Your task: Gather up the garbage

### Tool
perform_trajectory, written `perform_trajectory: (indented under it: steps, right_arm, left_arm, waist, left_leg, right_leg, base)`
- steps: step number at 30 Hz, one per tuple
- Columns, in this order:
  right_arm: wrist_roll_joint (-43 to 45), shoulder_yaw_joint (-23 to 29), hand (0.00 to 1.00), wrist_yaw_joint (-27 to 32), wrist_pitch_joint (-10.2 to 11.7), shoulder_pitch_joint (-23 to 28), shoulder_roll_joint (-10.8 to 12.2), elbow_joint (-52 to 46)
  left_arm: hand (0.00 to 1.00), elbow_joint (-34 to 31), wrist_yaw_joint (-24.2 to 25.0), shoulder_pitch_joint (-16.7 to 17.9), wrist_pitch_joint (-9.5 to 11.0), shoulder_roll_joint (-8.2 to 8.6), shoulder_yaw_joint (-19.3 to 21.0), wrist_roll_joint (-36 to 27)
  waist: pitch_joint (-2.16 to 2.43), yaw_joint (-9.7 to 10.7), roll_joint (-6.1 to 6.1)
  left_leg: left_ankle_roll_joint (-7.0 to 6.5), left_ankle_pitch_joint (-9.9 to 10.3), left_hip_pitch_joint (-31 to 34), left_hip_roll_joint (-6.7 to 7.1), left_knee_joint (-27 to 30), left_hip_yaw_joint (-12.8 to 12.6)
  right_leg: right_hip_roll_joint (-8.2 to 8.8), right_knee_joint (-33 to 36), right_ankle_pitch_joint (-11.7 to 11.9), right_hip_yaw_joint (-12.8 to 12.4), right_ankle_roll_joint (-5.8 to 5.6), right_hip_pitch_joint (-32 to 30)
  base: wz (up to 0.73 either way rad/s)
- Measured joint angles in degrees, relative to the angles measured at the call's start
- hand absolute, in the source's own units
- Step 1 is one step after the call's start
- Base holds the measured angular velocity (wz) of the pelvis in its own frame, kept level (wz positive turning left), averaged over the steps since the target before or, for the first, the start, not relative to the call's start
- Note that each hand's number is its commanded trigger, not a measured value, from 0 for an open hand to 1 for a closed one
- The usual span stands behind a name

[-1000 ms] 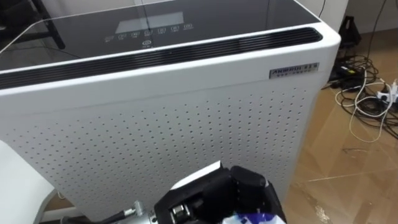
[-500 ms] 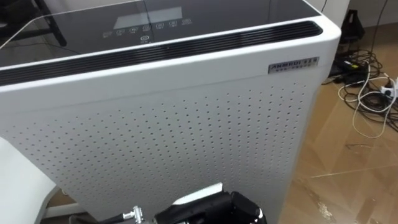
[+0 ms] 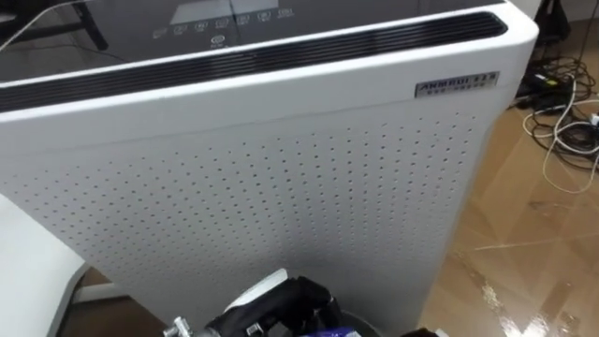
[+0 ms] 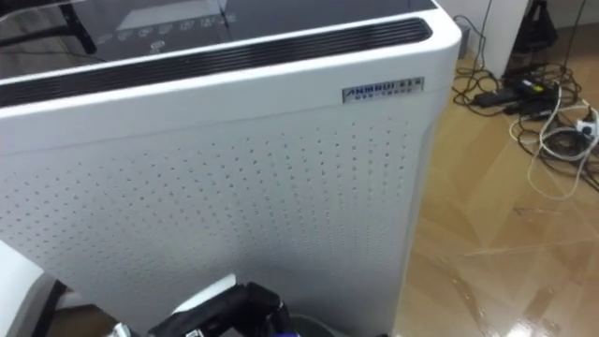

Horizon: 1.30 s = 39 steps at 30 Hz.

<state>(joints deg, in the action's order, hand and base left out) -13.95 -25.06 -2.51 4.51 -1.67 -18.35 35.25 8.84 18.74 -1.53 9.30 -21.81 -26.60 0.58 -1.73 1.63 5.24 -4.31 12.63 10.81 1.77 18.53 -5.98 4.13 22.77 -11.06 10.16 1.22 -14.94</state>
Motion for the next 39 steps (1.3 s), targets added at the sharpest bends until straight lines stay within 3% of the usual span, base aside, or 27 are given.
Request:
perform_trajectory:
  steps: [2, 7, 16, 17, 18, 19, 25, 29, 39]
  right_arm:
    - [0.0, -0.07, 1.0, -0.17, 0.26, -0.04, 1.01, 0.01]
    - [-0.01, 0.0, 1.0, -0.62, 1.48, -0.65, 2.08, 1.56]
    - [-0.04, -0.02, 1.0, -2.74, 1.97, -2.21, 4.36, 4.66]
    - [-0.03, -0.01, 1.0, -2.88, 1.97, -2.21, 4.43, 4.74]
    - [-0.03, -0.01, 1.0, -2.98, 1.97, -2.2, 4.41, 4.78]
    - [0.01, 0.01, 1.0, -3.06, 1.97, -2.21, 4.35, 4.77]
    - [0.56, -0.02, 1.0, -3.11, 1.97, -2.2, 4.38, 4.83]
    - [0.47, -0.05, 1.0, -3.39, 1.97, -2.3, 4.78, 4.83]
    - [0.46, 0.06, 1.0, -3.95, 1.97, -2.3, 4.78, 4.82]
  left_arm:
    - [1.0, 4.65, -1.66, -0.32, 0.59, 2.49, 0.0, 0.19]
    - [1.0, 10.74, -4.64, -1.15, 0.98, 5.48, -0.18, 0.23]
    - [1.0, 13.8, -6.77, -2.41, 2.48, 8.68, -0.62, 0.38]
    - [0.88, 14.56, -6.93, -2.51, 2.72, 8.92, -0.57, 0.38]
    - [0.16, 14.87, -6.98, -2.51, 2.87, 9.01, -0.57, 0.38]
    - [0.0, 15.32, -7.08, -2.51, 3.13, 9.13, -0.58, 0.39]
    - [0.0, 21.1, -8.63, -3.43, 6.35, 9.87, -0.64, 1.37]
    - [0.0, 26.22, -10.77, -5.1, 6.28, 10.24, -0.76, 3.06]
    - [0.0, 27.12, -12.08, -5.11, 6.22, 10.06, -0.64, 4.11]
  waist:
    - [-0.09, -0.12, -0.88]
    - [-0.06, -0.01, -1.74]
    - [-0.21, -0.18, -1.94]
    - [-0.24, -0.17, -1.99]
    - [-0.24, -0.16, -1.99]
    - [-0.25, -0.15, -2.0]
    - [-0.26, 0.06, -2.04]
    - [-0.31, 0.35, -2.12]
    - [-0.29, 0.18, -2.1]
  left_leg:
    - [0.0, 0.0, 1.09, -0.03, 0.41, -0.06]
    - [0.0, 0.0, 3.72, 0.0, 1.78, -0.09]
    - [-0.01, 0.01, 4.49, 0.07, 2.65, -0.09]
    - [-0.01, 0.0, 4.54, 0.06, 2.67, -0.1]
    - [-0.01, 0.01, 4.56, 0.06, 2.66, -0.1]
    - [-0.01, 0.01, 4.64, 0.06, 2.63, -0.11]
    - [0.0, -0.07, 4.41, 0.08, 1.66, -0.24]
    - [0.0, -0.07, 4.39, 0.04, 1.33, -0.24]
    - [0.0, -0.07, 4.52, 0.0, 1.22, -0.25]
  right_leg:
    - [0.02, 0.38, -0.04, -0.09, 0.1, -1.14]
    - [0.32, 1.27, 0.05, 0.18, 0.22, -3.47]
    - [0.68, 2.02, -0.21, 0.4, 0.5, -4.29]
    - [0.68, 2.08, -0.23, 0.39, 0.52, -4.38]
    - [0.68, 2.09, -0.23, 0.38, 0.53, -4.41]
    - [0.68, 2.1, -0.24, 0.35, 0.54, -4.52]
    - [0.51, 1.87, -0.22, 0.13, 0.51, -4.46]
    - [0.38, 1.61, -0.23, 0.13, 0.5, -4.49]
    - [0.27, 1.03, -0.17, 0.13, 0.42, -4.47]
  base:
    - [0.0]
    - [0.01]
    - [0.0]
    - [0.0]
    - [0.0]
    - [0.0]
    - [0.0]
    - [0.0]
    - [0.0]
